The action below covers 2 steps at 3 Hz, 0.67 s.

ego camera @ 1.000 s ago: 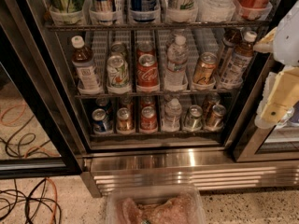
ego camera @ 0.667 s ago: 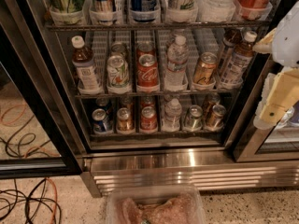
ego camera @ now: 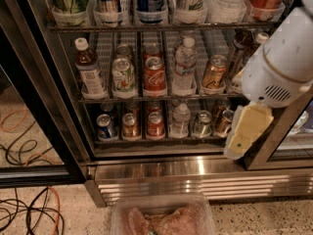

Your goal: Pick pepsi can from bottom shelf of fridge

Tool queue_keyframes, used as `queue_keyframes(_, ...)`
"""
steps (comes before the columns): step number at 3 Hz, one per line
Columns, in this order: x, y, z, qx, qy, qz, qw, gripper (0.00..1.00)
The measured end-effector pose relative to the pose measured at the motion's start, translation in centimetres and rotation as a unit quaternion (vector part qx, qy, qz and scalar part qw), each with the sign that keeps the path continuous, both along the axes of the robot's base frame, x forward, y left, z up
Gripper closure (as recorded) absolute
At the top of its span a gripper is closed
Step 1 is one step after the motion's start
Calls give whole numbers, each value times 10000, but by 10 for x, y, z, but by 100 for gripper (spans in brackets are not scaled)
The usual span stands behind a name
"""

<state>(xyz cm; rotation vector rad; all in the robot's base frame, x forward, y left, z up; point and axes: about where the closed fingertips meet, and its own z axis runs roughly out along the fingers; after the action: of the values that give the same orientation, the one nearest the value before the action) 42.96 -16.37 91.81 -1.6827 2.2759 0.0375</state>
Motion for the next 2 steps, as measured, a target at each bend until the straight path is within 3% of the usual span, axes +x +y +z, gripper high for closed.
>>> queue_keyframes(1, -9, 23, -31, 176, 332, 23, 9993, 0)
queue_keyframes(2, -9, 23, -31, 176, 332, 23, 9993, 0)
